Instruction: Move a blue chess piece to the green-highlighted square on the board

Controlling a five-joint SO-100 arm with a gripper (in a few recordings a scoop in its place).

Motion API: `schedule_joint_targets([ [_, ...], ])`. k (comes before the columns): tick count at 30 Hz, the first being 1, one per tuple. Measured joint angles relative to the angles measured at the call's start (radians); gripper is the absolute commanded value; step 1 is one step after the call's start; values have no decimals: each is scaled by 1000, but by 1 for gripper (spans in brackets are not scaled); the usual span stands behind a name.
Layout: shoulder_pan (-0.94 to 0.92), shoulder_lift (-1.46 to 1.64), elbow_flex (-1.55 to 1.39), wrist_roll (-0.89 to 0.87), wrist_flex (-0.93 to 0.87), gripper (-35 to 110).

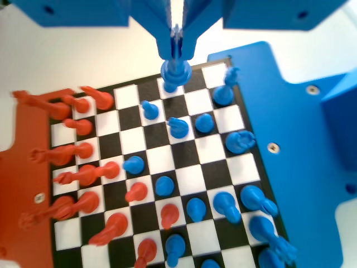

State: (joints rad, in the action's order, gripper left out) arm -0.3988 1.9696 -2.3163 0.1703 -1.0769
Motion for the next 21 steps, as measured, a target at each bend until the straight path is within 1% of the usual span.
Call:
schedule_joint_targets([
  [6, 35, 52, -43, -89, -49, 1],
  [12, 52, 89, -86, -127, -67, 1],
  [21, 54, 121, -225, -127, 86, 1],
])
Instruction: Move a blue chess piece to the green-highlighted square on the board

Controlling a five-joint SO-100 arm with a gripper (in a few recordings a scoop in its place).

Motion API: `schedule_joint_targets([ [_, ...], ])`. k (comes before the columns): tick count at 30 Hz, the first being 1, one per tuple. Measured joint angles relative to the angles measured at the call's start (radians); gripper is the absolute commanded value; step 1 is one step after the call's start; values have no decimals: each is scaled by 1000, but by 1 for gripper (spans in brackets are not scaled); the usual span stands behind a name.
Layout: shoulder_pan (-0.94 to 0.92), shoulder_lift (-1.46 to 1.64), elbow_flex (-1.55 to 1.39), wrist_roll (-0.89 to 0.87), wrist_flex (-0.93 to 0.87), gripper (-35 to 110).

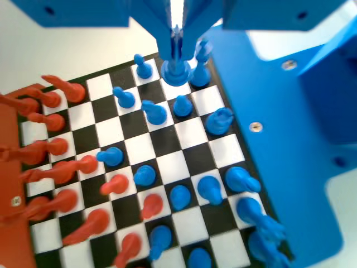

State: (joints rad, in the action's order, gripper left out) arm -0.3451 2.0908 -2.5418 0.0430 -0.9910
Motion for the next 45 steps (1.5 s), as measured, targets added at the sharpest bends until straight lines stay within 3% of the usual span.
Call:
schedule_joint_targets([
  [5, -9, 29, -77, 5, 87, 1],
  [45, 12, 20, -204, 18, 222, 1],
])
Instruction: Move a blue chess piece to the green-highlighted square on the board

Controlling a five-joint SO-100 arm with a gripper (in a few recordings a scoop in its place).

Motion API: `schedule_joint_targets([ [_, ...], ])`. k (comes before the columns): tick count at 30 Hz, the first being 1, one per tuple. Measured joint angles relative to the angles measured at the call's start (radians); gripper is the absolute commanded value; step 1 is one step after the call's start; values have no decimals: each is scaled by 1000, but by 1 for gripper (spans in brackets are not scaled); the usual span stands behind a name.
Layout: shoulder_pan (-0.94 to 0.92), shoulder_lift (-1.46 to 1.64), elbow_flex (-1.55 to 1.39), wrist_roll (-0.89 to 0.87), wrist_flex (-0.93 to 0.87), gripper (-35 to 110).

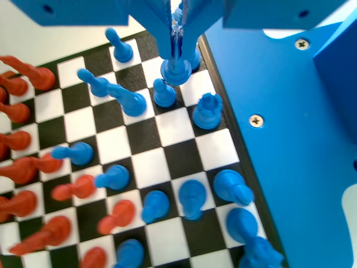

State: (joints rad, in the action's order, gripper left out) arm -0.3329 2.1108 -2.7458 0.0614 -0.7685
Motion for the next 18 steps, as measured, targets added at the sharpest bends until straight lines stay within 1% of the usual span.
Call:
schedule_joint_targets([
  [18, 8, -29, -38, 0, 43, 1],
])
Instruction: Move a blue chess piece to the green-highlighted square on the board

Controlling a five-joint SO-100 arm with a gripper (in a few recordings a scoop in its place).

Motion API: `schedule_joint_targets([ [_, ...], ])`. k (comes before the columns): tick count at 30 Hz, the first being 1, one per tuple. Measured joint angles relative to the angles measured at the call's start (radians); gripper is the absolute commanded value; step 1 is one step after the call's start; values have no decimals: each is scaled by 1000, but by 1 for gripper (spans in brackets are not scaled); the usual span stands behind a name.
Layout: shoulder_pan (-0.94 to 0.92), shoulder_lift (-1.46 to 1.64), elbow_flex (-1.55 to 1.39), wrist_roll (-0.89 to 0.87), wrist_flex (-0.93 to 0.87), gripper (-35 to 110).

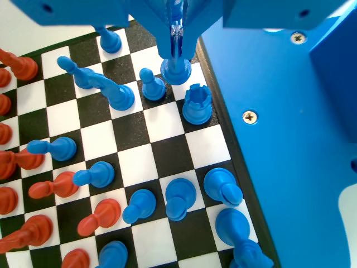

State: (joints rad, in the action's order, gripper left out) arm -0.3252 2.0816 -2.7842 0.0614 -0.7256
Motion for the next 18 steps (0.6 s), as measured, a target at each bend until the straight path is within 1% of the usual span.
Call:
schedule_joint_targets([
  [18, 14, -38, -2, 5, 61, 1],
])
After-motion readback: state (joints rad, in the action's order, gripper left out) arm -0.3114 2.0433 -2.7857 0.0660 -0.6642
